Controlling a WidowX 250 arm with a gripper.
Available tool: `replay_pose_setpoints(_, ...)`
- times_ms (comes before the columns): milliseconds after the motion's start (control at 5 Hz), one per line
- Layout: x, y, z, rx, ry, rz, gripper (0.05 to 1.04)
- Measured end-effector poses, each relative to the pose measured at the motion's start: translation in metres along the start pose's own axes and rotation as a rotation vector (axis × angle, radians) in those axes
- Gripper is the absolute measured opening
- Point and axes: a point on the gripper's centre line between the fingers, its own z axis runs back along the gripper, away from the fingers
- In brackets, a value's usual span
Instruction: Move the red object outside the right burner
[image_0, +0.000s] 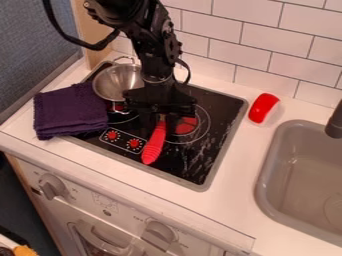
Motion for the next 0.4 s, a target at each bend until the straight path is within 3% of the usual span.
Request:
replay_pose_setpoints(200, 0.0003, 0.0001, 0.0, 0.002, 0.006, 0.0, 0.31)
replay_pose_setpoints(400, 0.0009, -0.0003, 0.0004, 0.004, 0.013, -0.001, 0.31)
